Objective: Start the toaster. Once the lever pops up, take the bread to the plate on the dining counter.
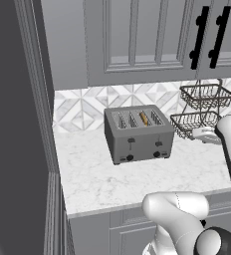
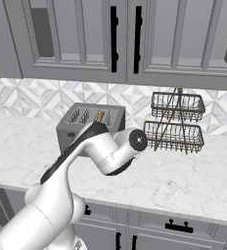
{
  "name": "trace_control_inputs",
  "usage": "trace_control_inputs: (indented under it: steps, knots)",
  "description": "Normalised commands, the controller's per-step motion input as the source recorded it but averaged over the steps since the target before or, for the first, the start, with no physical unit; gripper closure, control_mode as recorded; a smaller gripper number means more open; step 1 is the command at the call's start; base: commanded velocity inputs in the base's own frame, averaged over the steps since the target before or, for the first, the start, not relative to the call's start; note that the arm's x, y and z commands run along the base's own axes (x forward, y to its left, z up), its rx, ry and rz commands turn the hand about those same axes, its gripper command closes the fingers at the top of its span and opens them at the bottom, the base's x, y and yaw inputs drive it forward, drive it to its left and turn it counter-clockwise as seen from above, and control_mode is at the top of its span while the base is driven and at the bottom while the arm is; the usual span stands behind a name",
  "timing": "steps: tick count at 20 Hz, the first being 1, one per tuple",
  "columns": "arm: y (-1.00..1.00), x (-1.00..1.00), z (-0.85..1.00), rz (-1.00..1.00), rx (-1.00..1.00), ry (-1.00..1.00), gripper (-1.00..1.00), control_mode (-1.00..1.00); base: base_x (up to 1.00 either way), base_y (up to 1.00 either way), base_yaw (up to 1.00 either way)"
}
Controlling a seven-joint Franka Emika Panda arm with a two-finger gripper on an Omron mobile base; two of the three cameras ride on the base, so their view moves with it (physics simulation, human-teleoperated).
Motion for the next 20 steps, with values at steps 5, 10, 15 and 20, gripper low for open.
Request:
trace_control_inputs:
  steps: [5,10,15,20]
  knots:
    - [0.00,0.00,0.00,0.00,0.00,0.00,-1.00,-1.00,0.00,0.00,0.00]
    - [0.00,0.00,0.00,0.00,0.00,0.00,-1.00,-1.00,0.00,0.00,0.00]
    - [0.00,0.00,0.00,0.00,0.00,0.00,-1.00,-1.00,0.00,0.00,0.00]
    - [0.00,0.00,0.00,0.00,0.00,0.00,-1.00,-1.00,0.00,0.00,0.00]
